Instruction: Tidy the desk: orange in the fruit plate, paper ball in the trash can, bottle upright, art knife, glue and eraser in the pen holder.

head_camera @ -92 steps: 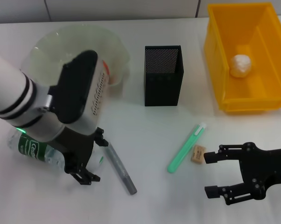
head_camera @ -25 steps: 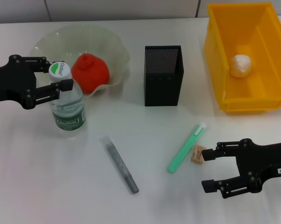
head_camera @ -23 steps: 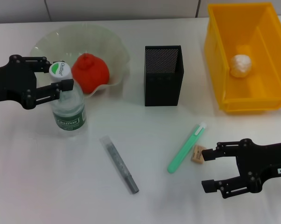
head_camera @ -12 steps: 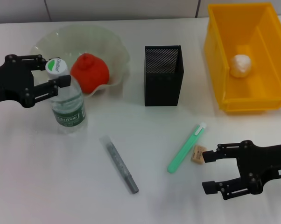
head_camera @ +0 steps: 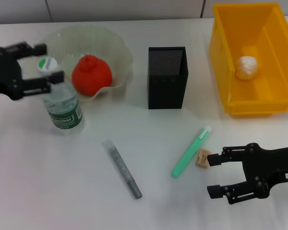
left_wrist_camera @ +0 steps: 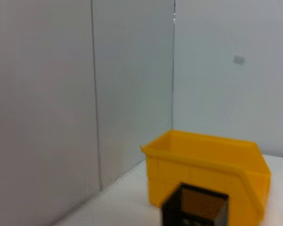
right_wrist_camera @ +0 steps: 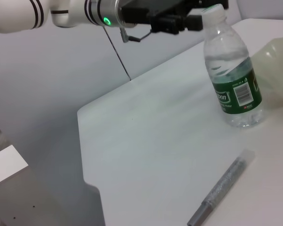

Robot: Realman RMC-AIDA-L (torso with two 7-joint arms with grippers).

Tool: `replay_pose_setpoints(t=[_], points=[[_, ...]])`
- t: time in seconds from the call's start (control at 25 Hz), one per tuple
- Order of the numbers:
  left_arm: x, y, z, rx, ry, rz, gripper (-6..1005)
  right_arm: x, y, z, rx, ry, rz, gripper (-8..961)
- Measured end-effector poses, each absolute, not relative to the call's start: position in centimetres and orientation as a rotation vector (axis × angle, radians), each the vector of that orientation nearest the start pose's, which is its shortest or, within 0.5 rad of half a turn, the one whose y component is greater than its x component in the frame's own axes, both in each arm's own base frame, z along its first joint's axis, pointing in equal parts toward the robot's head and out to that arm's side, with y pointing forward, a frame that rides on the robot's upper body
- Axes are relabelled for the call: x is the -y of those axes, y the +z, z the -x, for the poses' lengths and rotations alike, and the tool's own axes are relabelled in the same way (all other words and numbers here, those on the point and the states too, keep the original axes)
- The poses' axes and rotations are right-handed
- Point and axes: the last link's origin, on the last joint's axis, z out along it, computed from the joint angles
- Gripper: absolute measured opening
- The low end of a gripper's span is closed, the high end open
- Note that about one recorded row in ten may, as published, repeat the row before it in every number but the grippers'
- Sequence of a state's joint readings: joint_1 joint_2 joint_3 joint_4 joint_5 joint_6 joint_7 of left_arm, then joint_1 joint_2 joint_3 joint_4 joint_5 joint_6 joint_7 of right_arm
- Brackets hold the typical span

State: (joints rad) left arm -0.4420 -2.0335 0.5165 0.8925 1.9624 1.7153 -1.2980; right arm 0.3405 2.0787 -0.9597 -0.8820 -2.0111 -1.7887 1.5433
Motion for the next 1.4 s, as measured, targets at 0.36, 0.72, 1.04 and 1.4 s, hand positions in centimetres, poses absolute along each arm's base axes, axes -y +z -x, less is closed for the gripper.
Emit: replay_pose_setpoints(t=[0.36,0.72,1.04,1.4], points=[[-29.1,14.2,25.9,0.159,-0.904,2.423,813,-26.7,1.3,-26.7,-0.765,0.583,2.978,834],[-25.7,5.5,26.4,0.078,-0.983,2.681,813,-29.9,7.7,-20.3,-0.895,0.335,2.833,834],[-24.5,2.4,28.7,0.160,-1.003,2.627,813,-30.8,6.5,-12.4,-1.035,-0.170,2.688,834],[-24.7,1.8,28.9,0.200,-0.983,2.639,813,-31.6,0.2,-12.7,-1.036,-0.555,2.525,833]])
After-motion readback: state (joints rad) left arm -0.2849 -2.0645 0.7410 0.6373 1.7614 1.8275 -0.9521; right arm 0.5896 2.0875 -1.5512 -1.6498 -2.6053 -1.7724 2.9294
